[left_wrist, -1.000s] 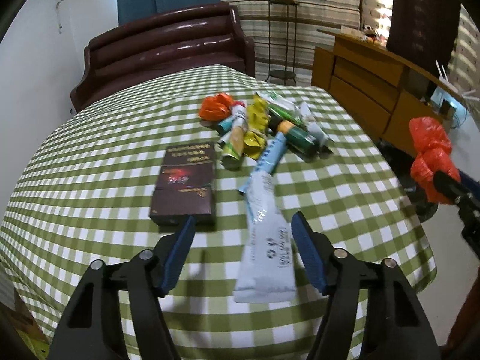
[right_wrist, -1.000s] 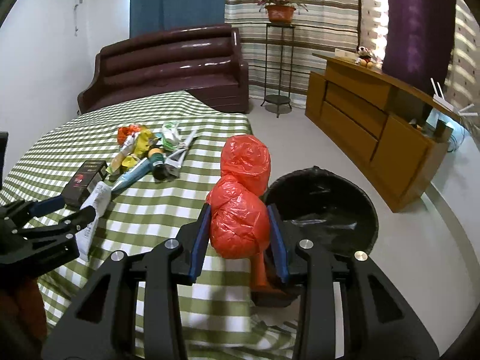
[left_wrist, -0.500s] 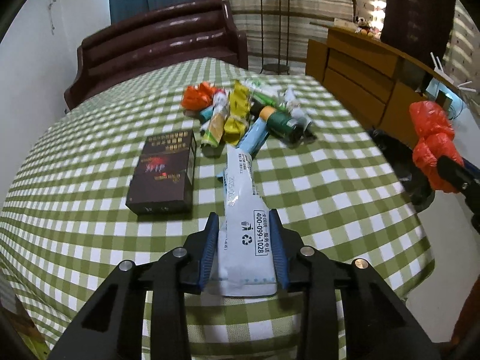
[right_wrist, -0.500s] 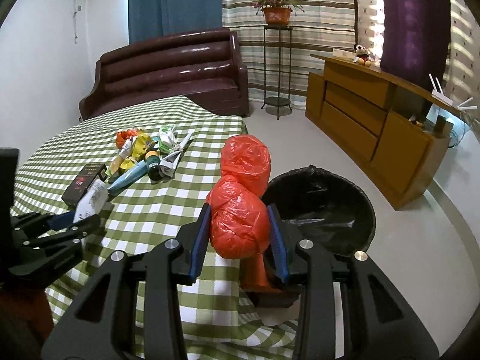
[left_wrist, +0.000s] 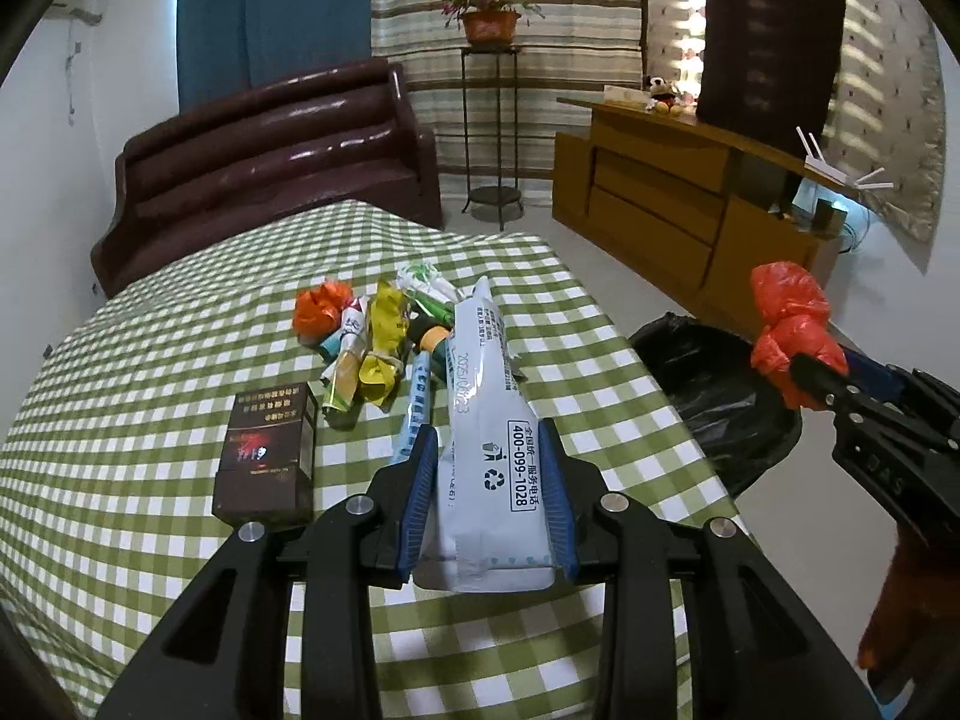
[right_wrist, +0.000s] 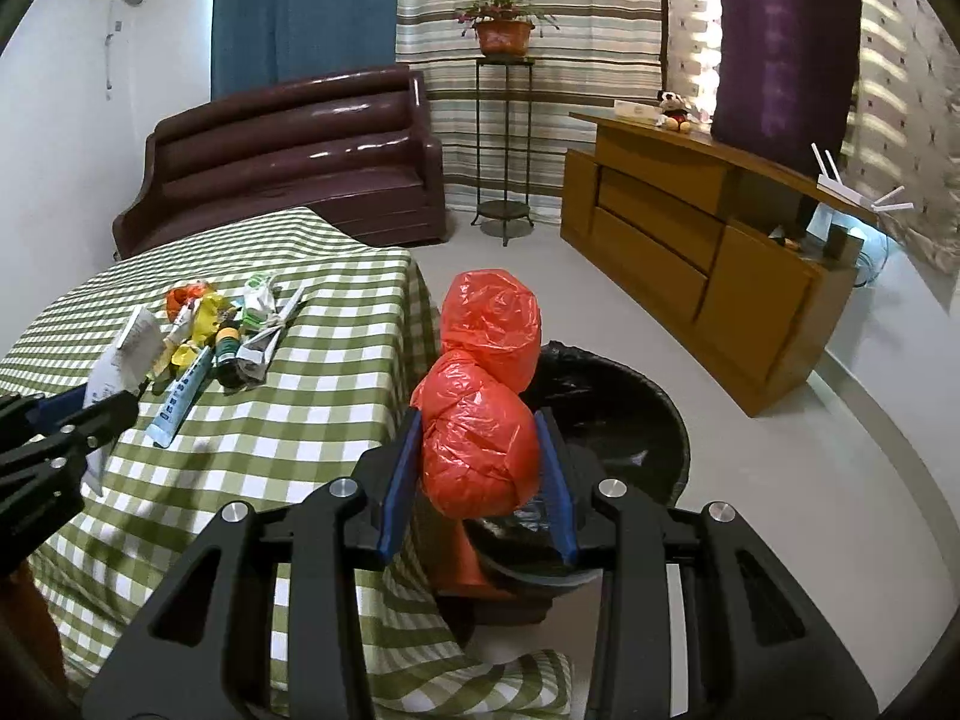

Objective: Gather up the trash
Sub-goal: 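Carry the red bags over the bin with the right gripper while the left gripper grasps the white packet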

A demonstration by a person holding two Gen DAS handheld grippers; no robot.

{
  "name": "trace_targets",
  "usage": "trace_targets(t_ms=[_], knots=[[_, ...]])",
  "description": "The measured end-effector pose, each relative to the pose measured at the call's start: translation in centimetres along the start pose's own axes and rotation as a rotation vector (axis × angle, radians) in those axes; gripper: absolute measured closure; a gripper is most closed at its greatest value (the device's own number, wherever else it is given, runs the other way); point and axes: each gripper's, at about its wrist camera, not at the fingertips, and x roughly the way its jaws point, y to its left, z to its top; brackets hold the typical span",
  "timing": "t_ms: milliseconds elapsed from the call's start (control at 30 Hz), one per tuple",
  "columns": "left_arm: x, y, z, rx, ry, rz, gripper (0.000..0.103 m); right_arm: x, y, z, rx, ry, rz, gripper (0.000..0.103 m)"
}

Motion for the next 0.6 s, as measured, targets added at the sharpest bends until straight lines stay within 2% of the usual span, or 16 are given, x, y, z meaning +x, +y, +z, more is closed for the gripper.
trace_targets(t_ms=[300,600], knots=[[0.3,0.2,0.2,0.002,-0.001,0.030,0.069,0.6,-0.2,-0.2,0.000,0.016,0.003,0.067],[2.3,-3.5,2.1,0.062,-0.016,-0.016,0.069,0.9,-2.6,0.9,0.031,-0.015,-0.060,0.067]])
